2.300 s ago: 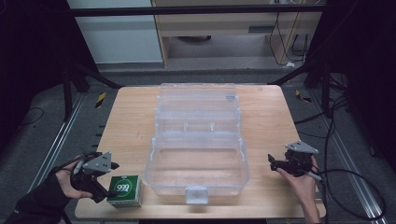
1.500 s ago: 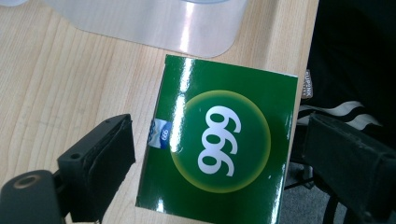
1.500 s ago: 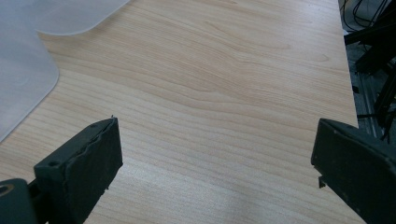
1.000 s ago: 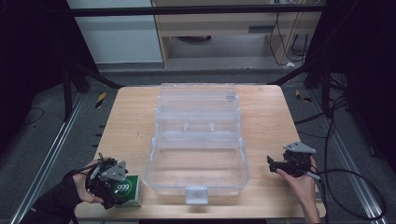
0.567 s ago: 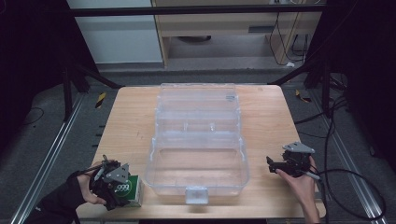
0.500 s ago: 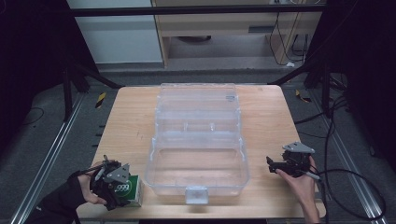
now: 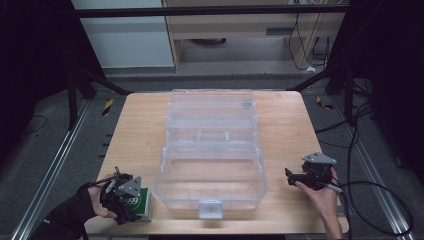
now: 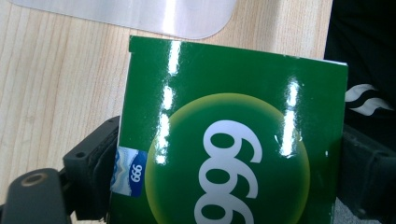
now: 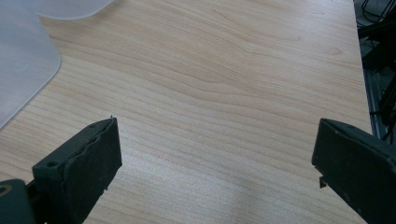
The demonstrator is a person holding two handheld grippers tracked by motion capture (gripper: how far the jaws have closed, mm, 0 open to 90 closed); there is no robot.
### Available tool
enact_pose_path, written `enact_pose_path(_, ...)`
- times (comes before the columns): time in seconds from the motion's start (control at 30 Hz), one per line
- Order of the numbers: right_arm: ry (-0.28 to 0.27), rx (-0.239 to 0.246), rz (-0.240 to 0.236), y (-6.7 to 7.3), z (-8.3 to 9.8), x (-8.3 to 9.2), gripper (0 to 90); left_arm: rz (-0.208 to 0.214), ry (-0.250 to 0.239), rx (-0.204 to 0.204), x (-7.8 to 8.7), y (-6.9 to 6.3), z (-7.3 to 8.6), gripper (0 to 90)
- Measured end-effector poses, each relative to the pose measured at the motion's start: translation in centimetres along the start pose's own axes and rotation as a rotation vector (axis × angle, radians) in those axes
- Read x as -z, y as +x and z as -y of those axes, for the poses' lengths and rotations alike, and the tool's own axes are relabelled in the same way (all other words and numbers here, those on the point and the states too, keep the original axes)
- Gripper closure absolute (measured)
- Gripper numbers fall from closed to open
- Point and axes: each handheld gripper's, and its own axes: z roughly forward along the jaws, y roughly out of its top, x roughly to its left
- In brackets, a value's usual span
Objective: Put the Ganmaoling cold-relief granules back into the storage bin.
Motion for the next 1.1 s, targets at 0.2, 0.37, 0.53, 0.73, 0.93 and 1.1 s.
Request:
enact_pose_path(0.2,0.001,0.0,0.0,0.0,0.0,0.0,1.9,0.006,0.0,0.002,0.2,0.0,0.1,13.3)
enact_pose_path(0.37,0.0,0.0,0.001,0.0,0.0,0.0,1.9,0.038,-0.001,0.017,0.6,-0.2,-0.1,14.0)
enact_pose_path(0.53,0.003,0.004,0.0,0.0,0.0,0.0,2.0,0.011,-0.016,0.01,1.9,-0.2,-0.5,14.1)
enact_pose_path(0.73,0.0,0.004,0.0,0.0,0.0,0.1,1.9,-0.011,-0.032,0.008,3.4,0.1,-1.1,14.2)
enact_pose_path(0.93,-0.001,0.003,-0.002,0.0,0.0,0.1,1.9,-0.021,-0.041,0.003,4.8,0.3,-1.9,14.3)
enact_pose_path(1.1,0.002,0.007,-0.001,0.0,0.1,0.1,1.9,-0.035,-0.047,0.003,6.2,0.4,-2.4,14.3)
